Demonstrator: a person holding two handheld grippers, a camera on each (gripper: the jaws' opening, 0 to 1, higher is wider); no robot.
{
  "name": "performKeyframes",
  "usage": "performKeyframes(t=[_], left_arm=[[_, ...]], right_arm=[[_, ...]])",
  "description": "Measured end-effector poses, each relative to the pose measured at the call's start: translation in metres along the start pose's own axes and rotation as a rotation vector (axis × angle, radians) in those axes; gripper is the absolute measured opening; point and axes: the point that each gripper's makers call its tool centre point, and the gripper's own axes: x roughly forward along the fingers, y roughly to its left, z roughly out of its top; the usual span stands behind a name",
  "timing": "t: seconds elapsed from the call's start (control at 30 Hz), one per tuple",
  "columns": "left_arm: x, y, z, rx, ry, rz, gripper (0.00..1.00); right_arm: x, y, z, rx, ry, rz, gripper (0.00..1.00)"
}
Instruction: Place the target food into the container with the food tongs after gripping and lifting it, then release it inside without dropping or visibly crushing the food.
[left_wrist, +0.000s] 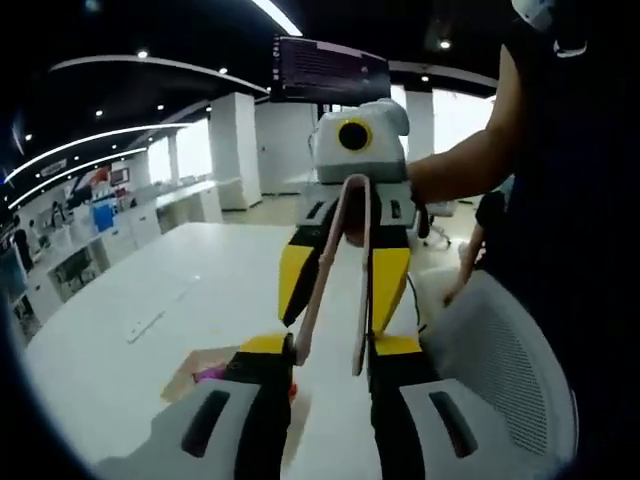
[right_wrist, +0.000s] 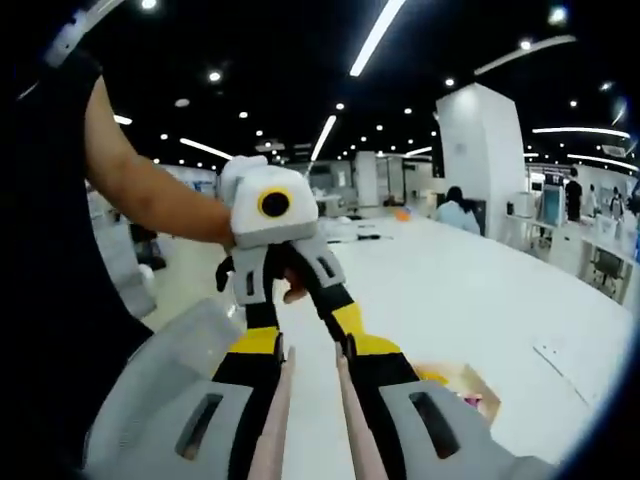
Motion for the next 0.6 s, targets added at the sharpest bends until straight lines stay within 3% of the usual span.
performKeyframes(t=[0.2,0.6], left_arm=[[0.003,-0.004,-0.002,-0.015,0.027,-0.044,0.29],[0.01,-0.013,-0.005,0.046,0.076,-0.091,0.13]], right_arm=[[0.002,0.004,0.001,0.003,-0.026,0.016,0.24],[-0.002,0.002,-0.007,0.095,-0.025,0.0,0.21]])
